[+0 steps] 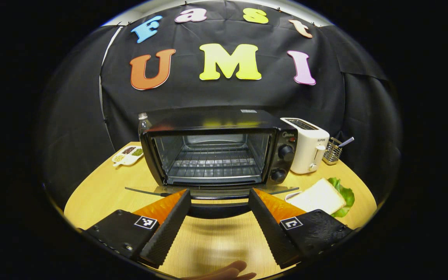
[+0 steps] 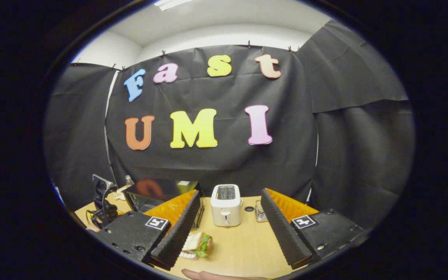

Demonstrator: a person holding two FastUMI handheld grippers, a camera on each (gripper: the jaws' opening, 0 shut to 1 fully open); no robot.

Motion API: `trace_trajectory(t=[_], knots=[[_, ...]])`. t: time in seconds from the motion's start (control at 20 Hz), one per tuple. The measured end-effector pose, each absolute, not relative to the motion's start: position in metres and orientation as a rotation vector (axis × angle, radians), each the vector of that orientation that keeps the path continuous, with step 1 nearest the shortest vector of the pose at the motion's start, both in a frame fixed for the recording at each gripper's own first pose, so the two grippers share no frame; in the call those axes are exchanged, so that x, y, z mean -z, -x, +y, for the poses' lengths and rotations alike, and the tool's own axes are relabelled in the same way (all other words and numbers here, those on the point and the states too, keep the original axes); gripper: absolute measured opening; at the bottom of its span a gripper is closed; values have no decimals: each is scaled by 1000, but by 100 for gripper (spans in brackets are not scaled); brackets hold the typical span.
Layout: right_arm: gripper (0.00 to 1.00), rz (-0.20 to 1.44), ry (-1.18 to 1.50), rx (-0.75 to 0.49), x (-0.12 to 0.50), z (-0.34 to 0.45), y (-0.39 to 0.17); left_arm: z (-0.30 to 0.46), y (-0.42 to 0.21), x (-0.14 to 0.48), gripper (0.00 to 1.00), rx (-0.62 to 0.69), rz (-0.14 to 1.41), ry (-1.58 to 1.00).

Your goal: Open the electric oven with the left hand, put the food in, and close the electric oven.

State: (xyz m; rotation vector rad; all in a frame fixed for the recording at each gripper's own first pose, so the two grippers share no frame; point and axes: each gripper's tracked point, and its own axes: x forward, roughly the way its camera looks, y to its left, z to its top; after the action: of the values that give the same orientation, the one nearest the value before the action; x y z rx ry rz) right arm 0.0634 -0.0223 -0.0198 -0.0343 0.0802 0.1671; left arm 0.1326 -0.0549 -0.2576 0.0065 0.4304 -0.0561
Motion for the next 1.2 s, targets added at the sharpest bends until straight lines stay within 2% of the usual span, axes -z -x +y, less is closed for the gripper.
trace_trajectory(t=[0.55, 0.6, 0.65, 0.8, 1.0, 1.2], knots=[[100, 108, 48, -175, 41, -11, -62, -60, -101, 317, 96, 54, 492, 1], [100, 114, 46, -171, 44, -11, -62, -59, -99, 323, 100, 54, 503, 5], [100, 121, 43, -170, 46, -12, -63, -59, -98, 331, 95, 54, 518, 9], [100, 136, 40, -165, 52, -13, -65, -61, -93, 351, 95, 53, 560, 12], [100, 153, 36, -163, 60, -16, -70, -60, -94, 344, 95, 55, 525, 22], [100, 187, 39, -170, 72, -18, -82, -45, -98, 288, 95, 52, 373, 55]])
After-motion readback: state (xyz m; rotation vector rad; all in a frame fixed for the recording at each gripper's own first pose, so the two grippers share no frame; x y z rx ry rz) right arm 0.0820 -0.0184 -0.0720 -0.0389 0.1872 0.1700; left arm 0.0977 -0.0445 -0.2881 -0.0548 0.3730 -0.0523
